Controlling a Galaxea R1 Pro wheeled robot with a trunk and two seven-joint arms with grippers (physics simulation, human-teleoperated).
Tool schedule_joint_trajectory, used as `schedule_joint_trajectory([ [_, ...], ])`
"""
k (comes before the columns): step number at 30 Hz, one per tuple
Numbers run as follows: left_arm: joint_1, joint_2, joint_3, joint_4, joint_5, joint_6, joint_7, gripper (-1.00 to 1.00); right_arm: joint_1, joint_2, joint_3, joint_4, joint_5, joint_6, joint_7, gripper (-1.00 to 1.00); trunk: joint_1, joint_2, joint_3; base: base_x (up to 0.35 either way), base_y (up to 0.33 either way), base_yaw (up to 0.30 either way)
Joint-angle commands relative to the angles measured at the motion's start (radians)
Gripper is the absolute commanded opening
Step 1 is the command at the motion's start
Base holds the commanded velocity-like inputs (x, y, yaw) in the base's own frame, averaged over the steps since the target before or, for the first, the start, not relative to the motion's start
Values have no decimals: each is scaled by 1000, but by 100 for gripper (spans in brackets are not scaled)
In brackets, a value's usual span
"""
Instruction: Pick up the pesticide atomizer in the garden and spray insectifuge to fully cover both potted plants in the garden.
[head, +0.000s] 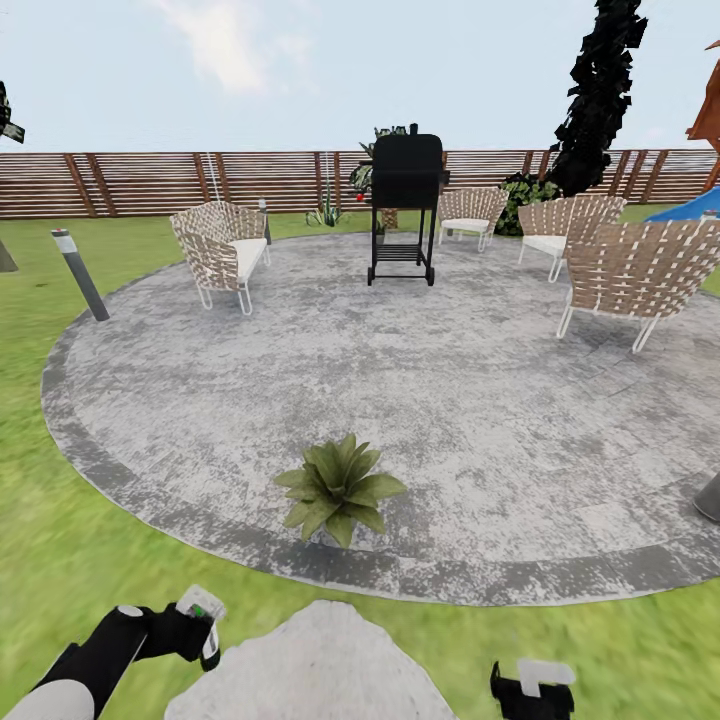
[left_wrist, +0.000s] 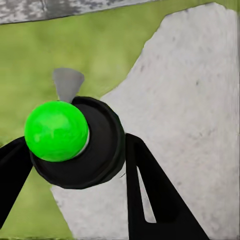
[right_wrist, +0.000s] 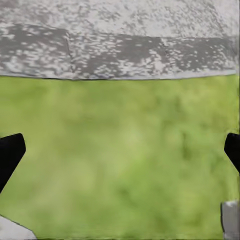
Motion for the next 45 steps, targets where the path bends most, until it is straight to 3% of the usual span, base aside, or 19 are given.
schedule_joint_trajectory([
  [1,0,-4,4,-2,-5,21,-9,-100,-1,0,-6,2,-18,-2,-6,100,0,0,-1,0,0,0],
  [5,2,-9,1,-1,-5,35,-12,-100,0,-4,-3,4,-45,-2,56,100,0,0,-1,0,0,0],
  [7,-2,-29,0,-1,-5,51,-13,-100,0,-12,-4,3,-48,-3,78,100,0,0,-1,0,0,0],
  [10,-7,-61,-4,-2,-8,154,-13,-100,0,-20,-5,3,-50,-3,78,100,0,0,-1,0,0,0],
  [12,-18,-75,-16,-5,-8,257,-15,-100,0,-29,-5,3,-53,-3,77,100,0,0,-1,0,0,0],
  [13,-39,-79,-25,-6,-8,313,-18,-100,0,-32,-6,2,-54,-3,77,100,0,0,-1,0,0,0],
  [16,-70,-83,-62,-8,-7,382,-42,-100,1,-33,-6,2,-56,-3,77,100,0,0,-1,0,0,0],
  [21,-99,-83,-172,-55,-11,475,-182,-100,1,-22,-6,3,-56,-3,79,100,0,0,-1,0,0,-2],
  [25,-103,-83,-196,-152,-10,582,-199,-100,1,-22,-6,1,-57,-3,79,100,0,0,-1,45,0,-175],
  [29,-104,-82,-230,-180,-13,612,-202,-100,1,-22,-6,1,-57,-3,79,100,0,0,-1,239,-66,-254],
  [39,-101,-78,-245,-184,-15,616,-202,-100,1,-20,-5,5,-55,-2,82,100,0,0,-1,295,-149,-120],
  [45,-100,-71,-271,-183,-16,616,-203,-100,1,-22,-5,6,-54,-2,84,100,0,0,-1,119,-13,-1],
])
